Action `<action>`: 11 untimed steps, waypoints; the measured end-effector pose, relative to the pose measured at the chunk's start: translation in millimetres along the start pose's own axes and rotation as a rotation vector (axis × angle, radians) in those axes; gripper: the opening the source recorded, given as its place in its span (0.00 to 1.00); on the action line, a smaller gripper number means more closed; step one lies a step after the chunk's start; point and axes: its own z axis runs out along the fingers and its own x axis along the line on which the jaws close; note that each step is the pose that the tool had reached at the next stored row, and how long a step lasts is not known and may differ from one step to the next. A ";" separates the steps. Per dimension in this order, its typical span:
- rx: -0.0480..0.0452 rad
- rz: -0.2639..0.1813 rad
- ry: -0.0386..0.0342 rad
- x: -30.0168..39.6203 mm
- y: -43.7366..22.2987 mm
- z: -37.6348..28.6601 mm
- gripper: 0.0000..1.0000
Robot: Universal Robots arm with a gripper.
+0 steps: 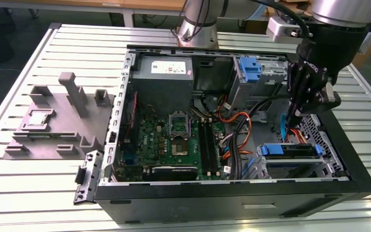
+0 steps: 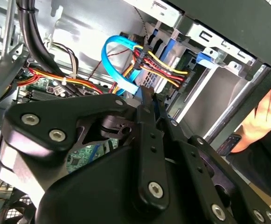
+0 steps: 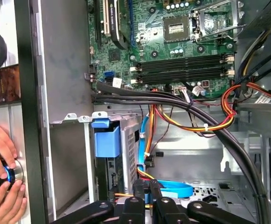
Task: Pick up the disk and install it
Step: 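Insert the second disk wire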
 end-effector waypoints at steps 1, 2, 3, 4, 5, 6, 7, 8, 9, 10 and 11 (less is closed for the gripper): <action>-0.0002 0.000 -0.0025 1.5 -0.1 0.4 0.16; -0.0006 0.000 -0.0066 3.3 -0.2 0.9 0.16; -0.0011 0.000 -0.0134 4.7 -0.3 1.4 0.16; -0.0017 0.001 -0.0223 6.2 -0.4 2.0 0.16; -0.0024 0.001 -0.0322 7.7 -0.4 2.7 0.16; -0.0031 0.001 -0.0420 9.4 -0.5 3.5 0.16; -0.0037 0.001 -0.0512 11.2 -0.6 4.3 0.16; -0.0043 0.001 -0.0593 13.1 -0.7 5.2 0.16; -0.0045 0.002 -0.0646 15.3 -0.8 6.2 0.16; -0.0047 0.002 -0.0680 17.7 -0.9 7.3 0.16; -0.0048 0.002 -0.0703 20.2 -1.1 8.1 0.16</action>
